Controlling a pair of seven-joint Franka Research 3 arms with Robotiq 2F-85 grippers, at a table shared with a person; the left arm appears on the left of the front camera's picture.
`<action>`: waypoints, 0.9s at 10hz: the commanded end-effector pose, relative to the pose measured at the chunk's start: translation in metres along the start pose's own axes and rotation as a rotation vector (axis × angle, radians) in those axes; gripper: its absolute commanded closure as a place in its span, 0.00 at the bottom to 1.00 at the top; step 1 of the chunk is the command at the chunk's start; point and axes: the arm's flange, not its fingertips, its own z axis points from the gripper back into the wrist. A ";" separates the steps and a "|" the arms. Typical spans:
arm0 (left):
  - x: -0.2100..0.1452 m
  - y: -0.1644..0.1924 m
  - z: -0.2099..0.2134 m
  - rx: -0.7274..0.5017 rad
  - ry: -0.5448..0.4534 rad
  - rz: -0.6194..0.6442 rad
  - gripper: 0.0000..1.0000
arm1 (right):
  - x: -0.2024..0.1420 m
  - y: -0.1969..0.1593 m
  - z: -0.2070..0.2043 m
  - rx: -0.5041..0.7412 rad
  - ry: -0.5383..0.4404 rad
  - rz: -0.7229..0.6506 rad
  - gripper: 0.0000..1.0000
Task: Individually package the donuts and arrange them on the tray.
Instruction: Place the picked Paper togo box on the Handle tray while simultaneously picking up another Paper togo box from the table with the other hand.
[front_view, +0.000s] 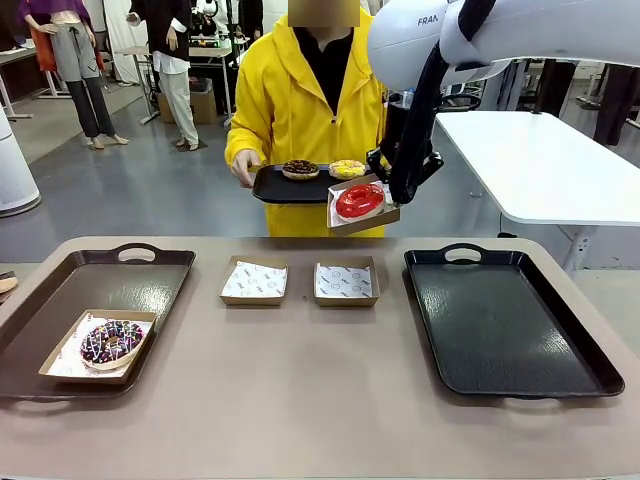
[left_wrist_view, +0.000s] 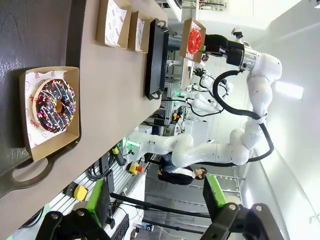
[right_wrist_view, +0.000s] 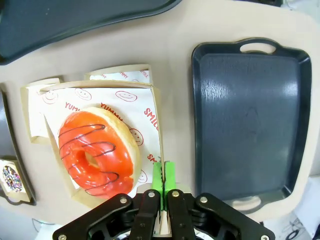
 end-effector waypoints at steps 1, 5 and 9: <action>0.000 0.000 0.000 0.000 0.000 0.000 0.02 | 0.000 0.000 0.000 0.000 0.000 0.000 0.98; 0.038 -0.091 -0.034 0.405 0.062 -0.100 0.02 | -0.081 -0.065 0.027 -0.085 0.020 0.105 0.98; 0.112 -0.162 -0.100 0.662 0.130 -0.041 0.02 | -0.142 -0.140 -0.001 -0.024 0.045 -0.008 0.98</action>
